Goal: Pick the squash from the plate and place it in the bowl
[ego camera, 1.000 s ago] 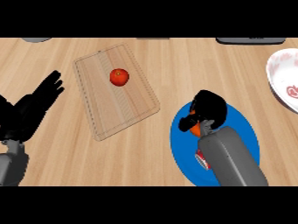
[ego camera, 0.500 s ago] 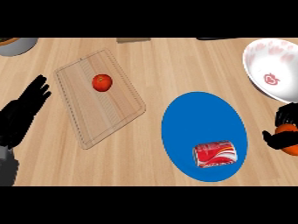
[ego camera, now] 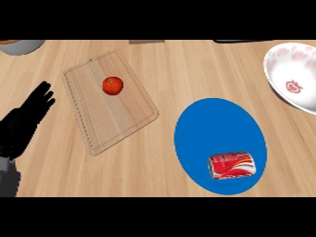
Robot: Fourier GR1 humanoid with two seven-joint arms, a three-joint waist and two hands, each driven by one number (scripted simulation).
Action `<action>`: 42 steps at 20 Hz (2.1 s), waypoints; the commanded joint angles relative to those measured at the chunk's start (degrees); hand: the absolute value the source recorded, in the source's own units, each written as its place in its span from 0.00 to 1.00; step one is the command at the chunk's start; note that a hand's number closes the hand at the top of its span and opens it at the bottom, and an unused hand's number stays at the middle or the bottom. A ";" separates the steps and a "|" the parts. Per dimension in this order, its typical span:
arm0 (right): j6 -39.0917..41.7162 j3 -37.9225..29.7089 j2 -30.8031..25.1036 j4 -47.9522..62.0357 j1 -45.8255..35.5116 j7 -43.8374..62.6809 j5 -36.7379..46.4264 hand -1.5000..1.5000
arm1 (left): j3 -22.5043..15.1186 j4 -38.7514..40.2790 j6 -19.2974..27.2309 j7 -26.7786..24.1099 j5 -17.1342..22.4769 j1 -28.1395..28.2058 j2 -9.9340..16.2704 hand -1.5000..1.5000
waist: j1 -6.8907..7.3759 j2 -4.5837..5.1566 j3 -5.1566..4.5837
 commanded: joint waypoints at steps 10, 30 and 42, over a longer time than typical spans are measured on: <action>8.88 -18.83 -19.46 7.95 5.53 -18.44 -5.03 1.00 | -1.06 1.74 -1.83 2.02 -0.38 -5.55 -0.64 0.50 | 3.80 0.39 -0.33; 13.49 -7.87 -10.93 -1.54 -20.54 11.21 -19.91 1.00 | -1.32 1.81 -4.59 0.67 -1.72 -4.23 -1.73 0.50 | 6.11 0.72 -0.26; 0.34 8.15 0.52 14.27 -40.56 16.66 -7.12 1.00 | -1.14 2.75 -3.13 3.93 -2.36 -9.64 -2.97 0.50 | 6.65 1.03 -0.22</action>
